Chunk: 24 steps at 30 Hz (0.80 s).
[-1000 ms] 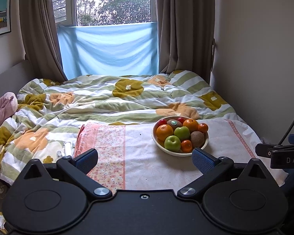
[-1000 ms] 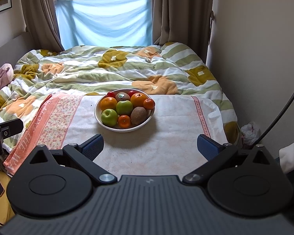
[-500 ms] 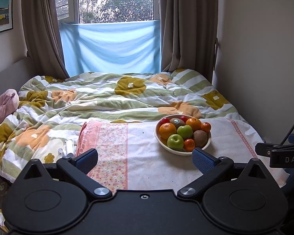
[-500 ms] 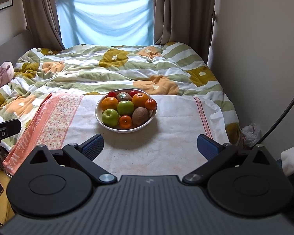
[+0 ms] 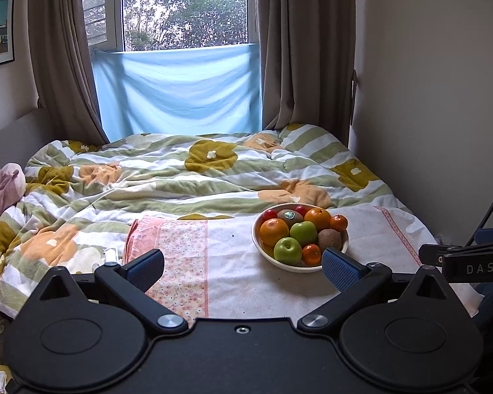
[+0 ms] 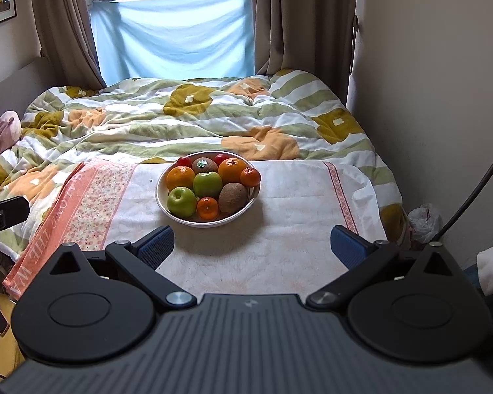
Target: Organize fruits
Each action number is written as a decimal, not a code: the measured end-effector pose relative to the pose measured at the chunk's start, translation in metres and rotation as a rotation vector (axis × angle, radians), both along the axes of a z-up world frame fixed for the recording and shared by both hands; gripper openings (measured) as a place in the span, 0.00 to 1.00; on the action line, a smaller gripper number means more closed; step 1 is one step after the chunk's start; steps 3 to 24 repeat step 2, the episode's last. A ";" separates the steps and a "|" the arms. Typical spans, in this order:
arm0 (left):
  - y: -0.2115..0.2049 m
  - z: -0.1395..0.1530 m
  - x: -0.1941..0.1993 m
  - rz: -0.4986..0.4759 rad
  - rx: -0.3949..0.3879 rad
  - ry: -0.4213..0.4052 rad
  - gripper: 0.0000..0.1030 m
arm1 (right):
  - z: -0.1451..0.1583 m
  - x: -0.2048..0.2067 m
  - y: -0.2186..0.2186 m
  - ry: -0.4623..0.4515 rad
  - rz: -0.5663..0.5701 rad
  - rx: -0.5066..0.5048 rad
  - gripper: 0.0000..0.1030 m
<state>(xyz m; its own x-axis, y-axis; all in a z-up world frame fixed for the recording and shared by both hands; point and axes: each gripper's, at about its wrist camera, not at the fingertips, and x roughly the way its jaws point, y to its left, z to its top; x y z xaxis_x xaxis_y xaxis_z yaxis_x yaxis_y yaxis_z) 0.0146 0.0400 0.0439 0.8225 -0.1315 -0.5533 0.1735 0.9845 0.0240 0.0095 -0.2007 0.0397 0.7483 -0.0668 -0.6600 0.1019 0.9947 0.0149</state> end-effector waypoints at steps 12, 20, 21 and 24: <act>-0.001 -0.001 0.005 0.003 -0.001 0.008 1.00 | -0.003 0.005 -0.004 0.007 0.001 0.005 1.00; -0.001 -0.001 0.005 0.003 -0.001 0.008 1.00 | -0.003 0.005 -0.004 0.007 0.001 0.005 1.00; -0.001 -0.001 0.005 0.003 -0.001 0.008 1.00 | -0.003 0.005 -0.004 0.007 0.001 0.005 1.00; -0.001 -0.001 0.005 0.003 -0.001 0.008 1.00 | -0.003 0.005 -0.004 0.007 0.001 0.005 1.00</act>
